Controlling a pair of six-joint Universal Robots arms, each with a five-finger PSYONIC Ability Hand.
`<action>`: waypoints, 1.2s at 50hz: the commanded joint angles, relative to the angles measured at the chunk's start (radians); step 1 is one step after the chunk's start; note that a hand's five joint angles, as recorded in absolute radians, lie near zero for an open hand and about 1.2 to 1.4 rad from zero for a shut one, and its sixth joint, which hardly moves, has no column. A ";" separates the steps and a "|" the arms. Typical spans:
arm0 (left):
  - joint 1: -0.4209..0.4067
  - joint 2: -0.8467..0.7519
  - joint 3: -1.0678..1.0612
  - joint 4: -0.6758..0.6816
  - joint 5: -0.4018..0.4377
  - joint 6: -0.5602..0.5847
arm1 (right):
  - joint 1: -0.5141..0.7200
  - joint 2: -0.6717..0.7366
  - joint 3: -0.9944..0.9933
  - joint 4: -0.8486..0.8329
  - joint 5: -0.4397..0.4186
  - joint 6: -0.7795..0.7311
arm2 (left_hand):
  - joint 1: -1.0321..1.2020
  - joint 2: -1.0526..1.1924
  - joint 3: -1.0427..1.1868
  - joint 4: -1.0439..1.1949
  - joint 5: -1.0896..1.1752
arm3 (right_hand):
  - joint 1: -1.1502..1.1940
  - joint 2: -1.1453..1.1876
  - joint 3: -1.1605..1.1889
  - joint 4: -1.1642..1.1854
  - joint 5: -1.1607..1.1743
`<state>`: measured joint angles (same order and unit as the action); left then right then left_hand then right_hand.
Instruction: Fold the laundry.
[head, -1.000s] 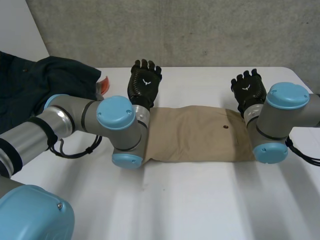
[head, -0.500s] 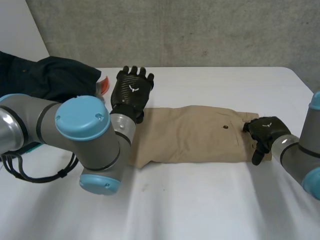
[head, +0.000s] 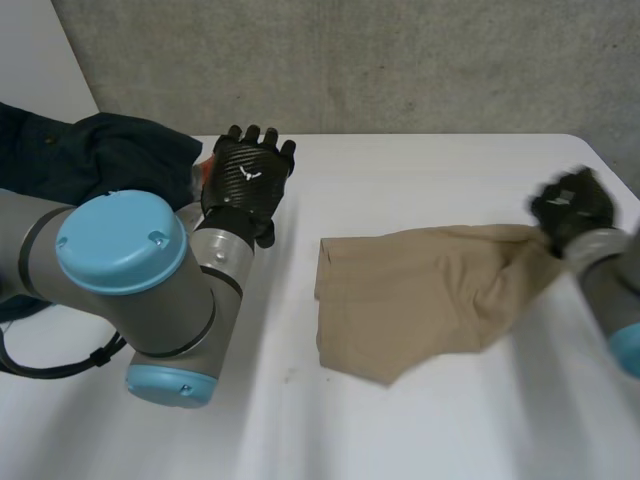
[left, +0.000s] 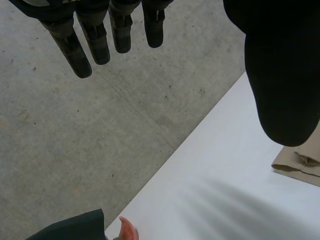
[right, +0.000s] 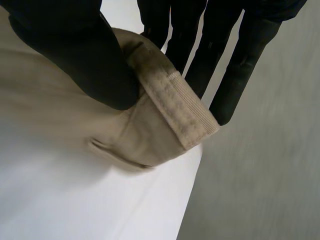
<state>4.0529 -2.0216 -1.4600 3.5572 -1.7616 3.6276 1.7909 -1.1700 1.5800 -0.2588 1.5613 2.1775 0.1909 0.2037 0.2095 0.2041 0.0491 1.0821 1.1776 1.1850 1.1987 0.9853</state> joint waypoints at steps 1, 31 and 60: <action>0.000 0.030 -0.031 0.000 -0.002 -0.027 | 0.326 0.032 0.049 -0.192 -0.179 -0.051 | -0.016 -0.029 -0.035 -0.030 -0.049 | 0.314 0.219 0.211 0.198 0.236; -0.101 -0.207 0.326 -0.164 0.137 -0.176 | 0.041 -0.082 -0.034 0.145 -0.322 0.760 | -0.016 -0.029 -0.035 -0.030 -0.049 | -0.908 -1.003 -1.010 -1.024 -0.985; -0.131 -0.537 0.707 -0.770 -0.033 -0.176 | 0.045 0.399 -0.460 0.484 -0.357 0.397 | -0.016 -0.029 -0.035 -0.030 -0.049 | -0.908 -1.003 -1.010 -1.024 -0.985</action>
<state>3.9249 -2.5618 -0.7575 2.8280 -1.8081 3.4518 1.8341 -0.7686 1.1303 0.2216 1.1532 2.6171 0.1585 0.1812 0.2095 0.2042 0.0490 0.1962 0.1949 0.2017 0.2119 0.0446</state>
